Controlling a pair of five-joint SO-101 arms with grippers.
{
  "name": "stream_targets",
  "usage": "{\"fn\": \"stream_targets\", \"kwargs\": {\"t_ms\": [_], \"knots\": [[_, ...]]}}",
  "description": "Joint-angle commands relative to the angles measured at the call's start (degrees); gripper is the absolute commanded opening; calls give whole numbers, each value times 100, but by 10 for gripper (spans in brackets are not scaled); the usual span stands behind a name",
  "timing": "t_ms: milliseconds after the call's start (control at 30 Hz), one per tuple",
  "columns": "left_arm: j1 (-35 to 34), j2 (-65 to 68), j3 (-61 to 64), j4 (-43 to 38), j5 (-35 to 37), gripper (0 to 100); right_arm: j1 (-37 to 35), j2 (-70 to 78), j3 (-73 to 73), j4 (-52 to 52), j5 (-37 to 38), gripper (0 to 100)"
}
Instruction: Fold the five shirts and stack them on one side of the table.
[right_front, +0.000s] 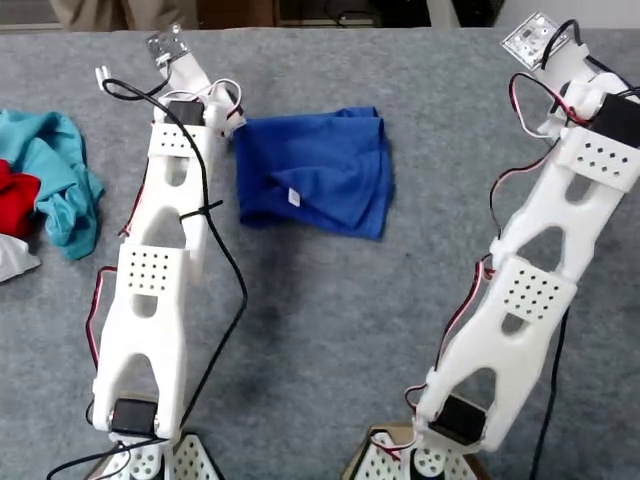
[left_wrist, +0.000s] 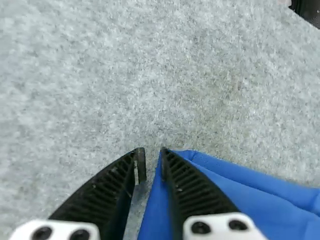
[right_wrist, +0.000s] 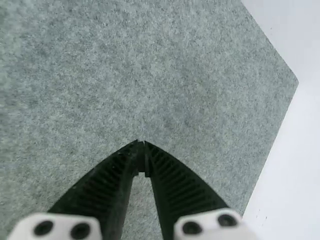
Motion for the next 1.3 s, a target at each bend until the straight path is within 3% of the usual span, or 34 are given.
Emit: {"fn": "stream_targets", "kwargs": {"t_ms": [0, 100, 233, 433, 600, 1100, 1267], "knots": [[-9, -136, -79, 9, 123, 101, -127, -48, -127, 44, 62, 10], [149, -163, -141, 343, 123, 129, -453, -48, -127, 88, -193, 12], [237, -163, -976, 1451, 88, 154, -1279, 127, 40, 26, -1046, 15], [202, -110, -1996, 2945, -677, 155, -2448, 426, 857, -598, -1908, 188], [211, -110, -2145, 3798, -1134, 154, -2633, 462, 1367, -1143, -2303, 239], [378, -163, -1116, 3991, -1187, 153, -2651, 497, 2334, -2251, -2365, 232], [651, -725, -589, 3991, -1204, 153, -2782, 778, 2281, -2382, -2330, 117]]}}
